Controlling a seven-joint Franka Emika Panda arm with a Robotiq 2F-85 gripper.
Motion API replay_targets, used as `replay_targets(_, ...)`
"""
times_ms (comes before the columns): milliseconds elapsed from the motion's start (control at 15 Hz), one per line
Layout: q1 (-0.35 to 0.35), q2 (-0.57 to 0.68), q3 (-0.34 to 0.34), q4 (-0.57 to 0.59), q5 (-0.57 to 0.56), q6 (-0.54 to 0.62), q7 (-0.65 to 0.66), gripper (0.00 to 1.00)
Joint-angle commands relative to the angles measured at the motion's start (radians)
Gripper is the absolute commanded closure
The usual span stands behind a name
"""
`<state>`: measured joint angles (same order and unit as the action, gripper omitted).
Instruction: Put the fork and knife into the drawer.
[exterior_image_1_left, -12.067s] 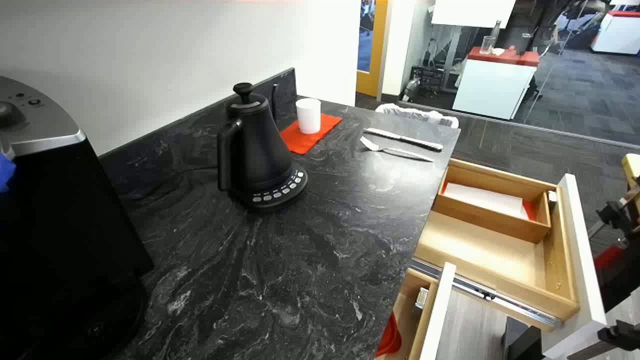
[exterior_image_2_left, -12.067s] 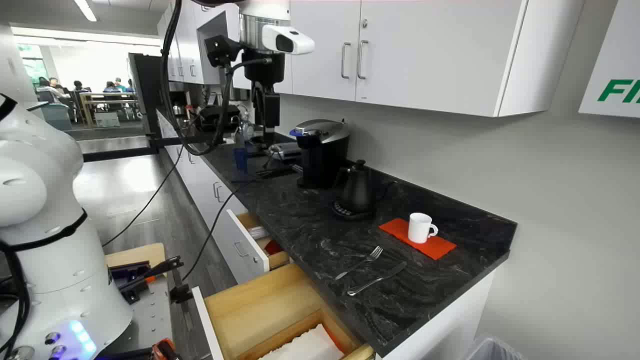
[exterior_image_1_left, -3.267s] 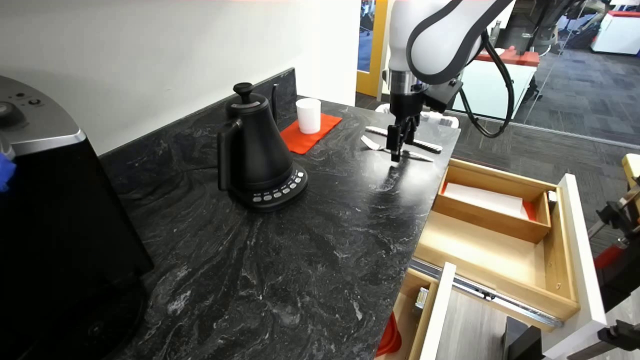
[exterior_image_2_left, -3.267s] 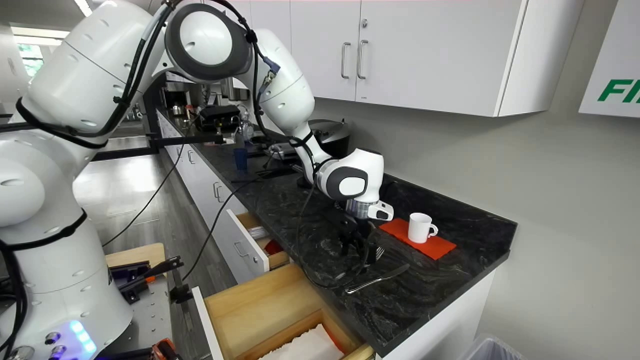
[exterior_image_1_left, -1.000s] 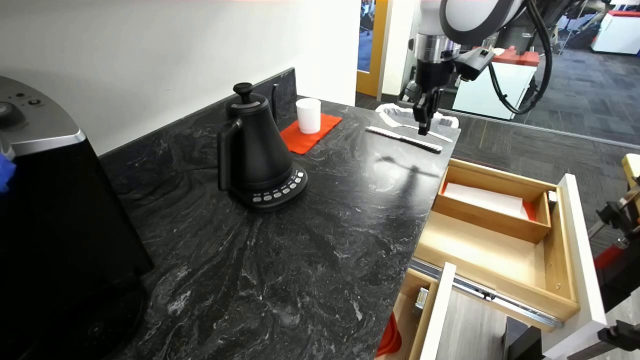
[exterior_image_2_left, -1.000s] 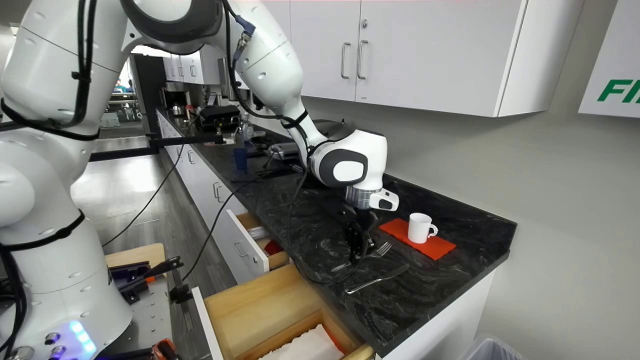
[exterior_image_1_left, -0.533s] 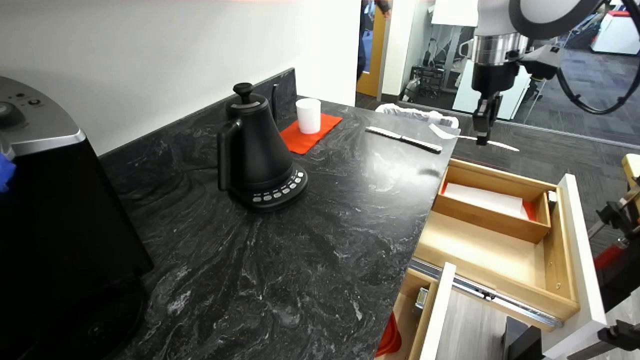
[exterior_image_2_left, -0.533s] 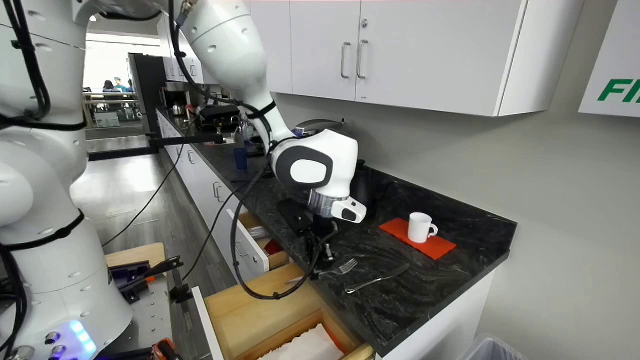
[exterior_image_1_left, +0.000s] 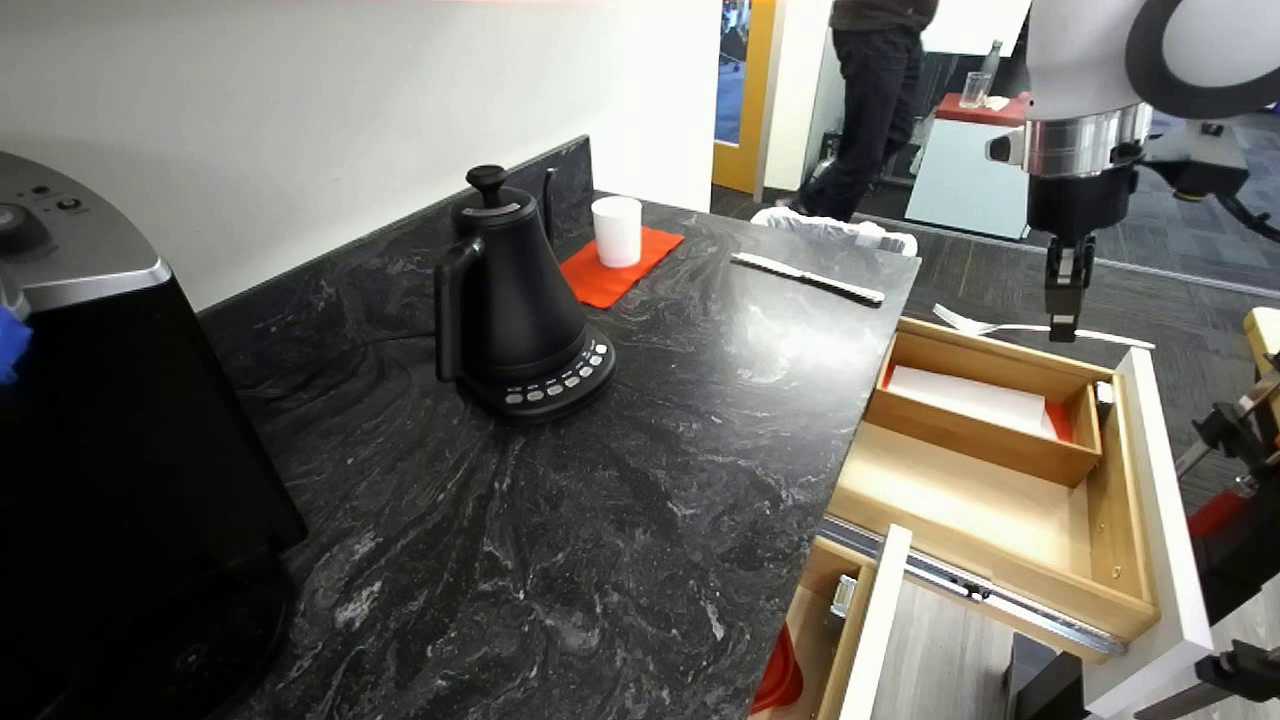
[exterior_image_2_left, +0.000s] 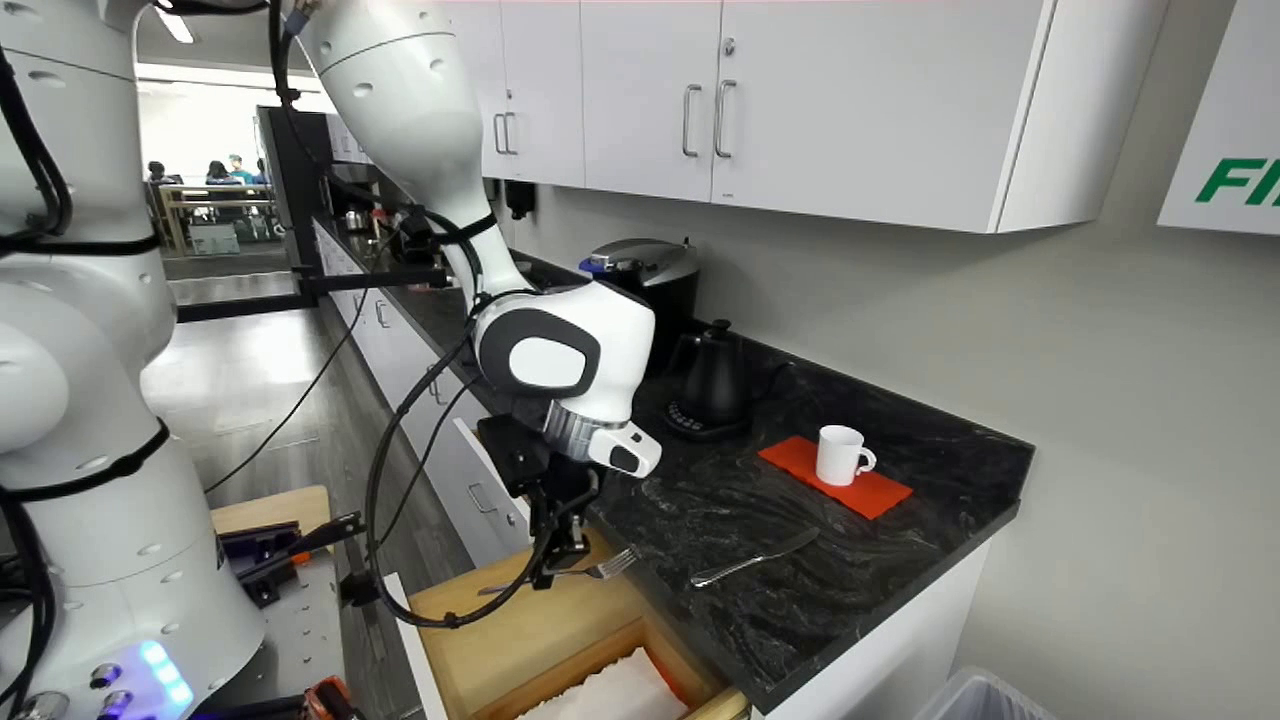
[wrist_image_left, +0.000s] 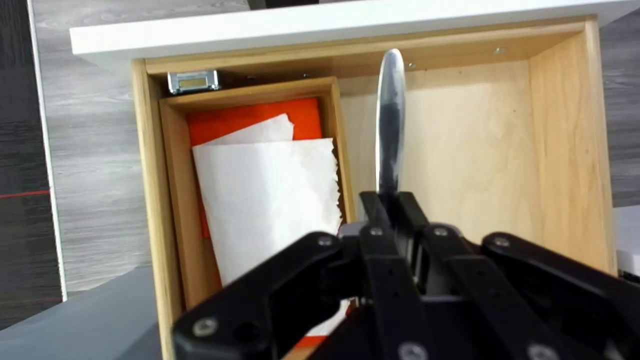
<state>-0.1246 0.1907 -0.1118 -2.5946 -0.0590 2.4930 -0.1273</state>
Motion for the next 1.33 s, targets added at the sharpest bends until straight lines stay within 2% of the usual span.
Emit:
replay_targets(0,0.005,0.001,0.002,-0.028,-0.016,-0.017,-0.006,0.93)
replay_targets(400,-0.002,0.069,-0.052,-0.017,-0.103,0.044,0.045,0.93)
replay_targets(600,-0.018,0.120,-0.085,-0.006,-0.133,0.099,0.027,0.93)
replay_targets(933,-0.034,0.210,-0.075,0.047,-0.112,0.198,-0.011,0.93)
replay_targets(1267,-0.021,0.281,-0.078,0.094,-0.121,0.276,-0.003,0.94)
